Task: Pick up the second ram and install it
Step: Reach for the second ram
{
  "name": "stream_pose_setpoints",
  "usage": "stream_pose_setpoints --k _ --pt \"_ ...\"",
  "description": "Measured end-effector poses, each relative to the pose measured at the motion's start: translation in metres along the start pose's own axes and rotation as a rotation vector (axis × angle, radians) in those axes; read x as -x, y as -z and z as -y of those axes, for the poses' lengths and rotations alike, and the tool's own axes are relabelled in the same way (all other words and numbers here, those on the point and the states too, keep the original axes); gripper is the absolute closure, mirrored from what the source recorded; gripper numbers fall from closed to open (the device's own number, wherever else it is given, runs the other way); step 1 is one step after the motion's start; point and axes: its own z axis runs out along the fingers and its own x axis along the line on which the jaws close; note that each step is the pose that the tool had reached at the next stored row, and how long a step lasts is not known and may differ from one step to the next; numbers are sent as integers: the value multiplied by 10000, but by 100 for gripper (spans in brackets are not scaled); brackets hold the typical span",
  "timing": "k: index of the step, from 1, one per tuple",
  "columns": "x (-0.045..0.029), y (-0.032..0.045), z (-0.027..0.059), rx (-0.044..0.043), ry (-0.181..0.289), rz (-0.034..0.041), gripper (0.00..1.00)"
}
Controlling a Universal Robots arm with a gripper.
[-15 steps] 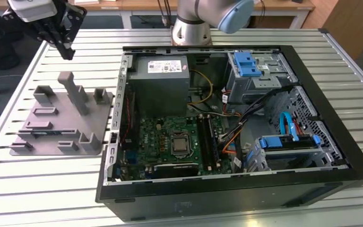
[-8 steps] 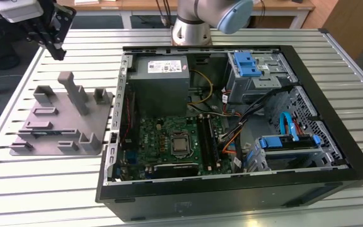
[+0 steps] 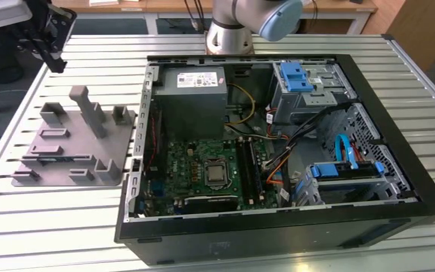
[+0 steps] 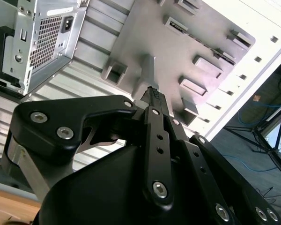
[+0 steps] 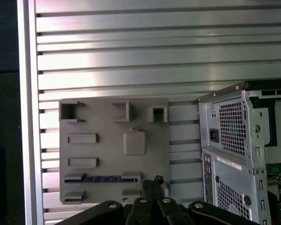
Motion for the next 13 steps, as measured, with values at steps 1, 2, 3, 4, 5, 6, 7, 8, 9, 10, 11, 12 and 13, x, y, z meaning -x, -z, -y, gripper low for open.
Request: stream_pose_setpoints --k 1,2,3,4,5,6,7,8,9,10,11,12,13 --pt "-24 0 2 0 0 0 90" --pt "-47 0 4 1 0 1 90" --pt "-71 0 6 1 0 0 90" --pt "-98 0 8 1 0 1 90" --pt "-126 0 10 1 0 1 90" --pt "-155 0 12 1 1 0 90" --pt "-182 0 14 1 2 1 90" --pt "-208 0 16 0 1 0 90" --pt "-233 -2 18 1 1 1 90" --pt "-256 -3 20 1 0 1 90" --pt "-279 -4 22 1 0 0 90" --pt "-302 -5 24 1 0 1 90" --pt "-321 -7 25 1 0 1 90"
